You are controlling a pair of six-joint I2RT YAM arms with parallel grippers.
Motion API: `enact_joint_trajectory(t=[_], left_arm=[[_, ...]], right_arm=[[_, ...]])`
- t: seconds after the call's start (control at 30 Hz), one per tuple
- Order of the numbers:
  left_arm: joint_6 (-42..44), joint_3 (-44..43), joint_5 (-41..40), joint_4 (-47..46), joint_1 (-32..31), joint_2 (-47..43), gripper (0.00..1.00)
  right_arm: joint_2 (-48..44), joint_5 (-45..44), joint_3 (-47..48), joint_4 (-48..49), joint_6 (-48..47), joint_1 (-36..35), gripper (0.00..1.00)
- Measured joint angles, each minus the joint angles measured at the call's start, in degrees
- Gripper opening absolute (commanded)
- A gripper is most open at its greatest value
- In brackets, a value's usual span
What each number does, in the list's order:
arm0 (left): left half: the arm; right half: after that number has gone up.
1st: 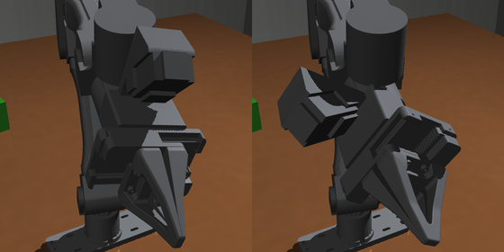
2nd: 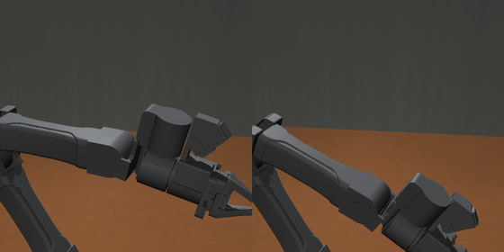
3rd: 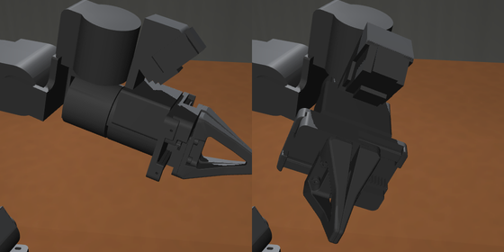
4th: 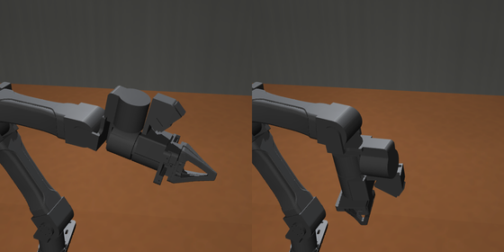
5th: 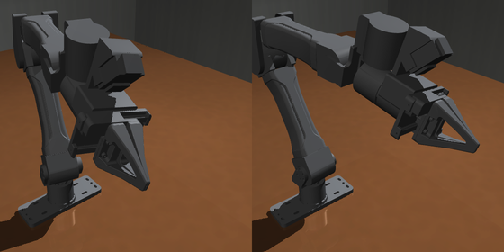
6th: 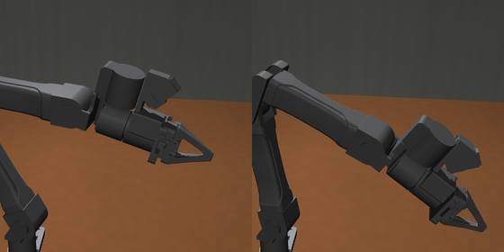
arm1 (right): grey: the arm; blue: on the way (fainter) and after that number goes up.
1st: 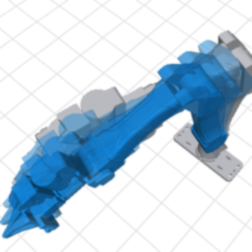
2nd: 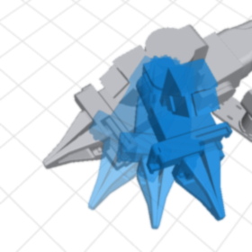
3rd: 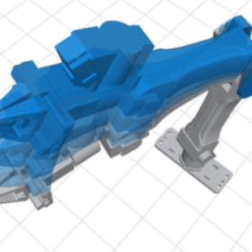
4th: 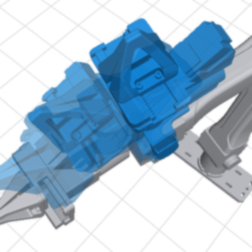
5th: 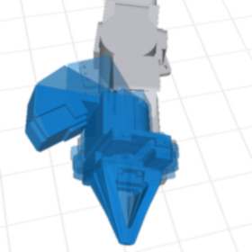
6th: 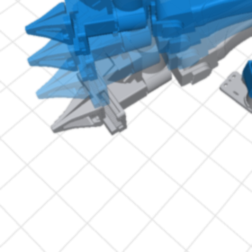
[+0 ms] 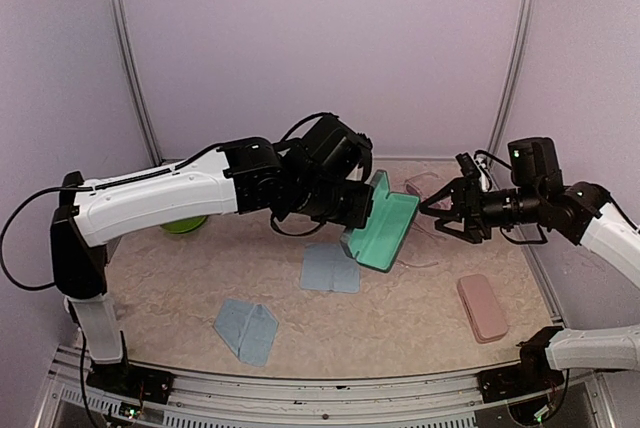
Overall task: Organize the sunglasses
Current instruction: Pass from the right arm to the left, then place the sunglasses case at the center of the board.
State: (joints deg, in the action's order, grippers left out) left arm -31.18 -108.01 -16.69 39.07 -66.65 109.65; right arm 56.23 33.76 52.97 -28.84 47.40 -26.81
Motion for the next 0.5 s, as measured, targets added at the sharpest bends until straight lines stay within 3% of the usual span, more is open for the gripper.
enact_joint_trajectory(t=[0.23,0.5], left_arm=[[8.33,6.01,-1.03,-0.07,3.61,-5.57,0.14],[21.4,13.53,-1.6,-0.66,7.72,-10.73,0.06]], right_arm=[[-1.14,-3.19,3.19,-6.51,-4.48,0.37,0.8],[-2.21,-7.21,5.05,-12.02,-8.24,0.74,0.8]])
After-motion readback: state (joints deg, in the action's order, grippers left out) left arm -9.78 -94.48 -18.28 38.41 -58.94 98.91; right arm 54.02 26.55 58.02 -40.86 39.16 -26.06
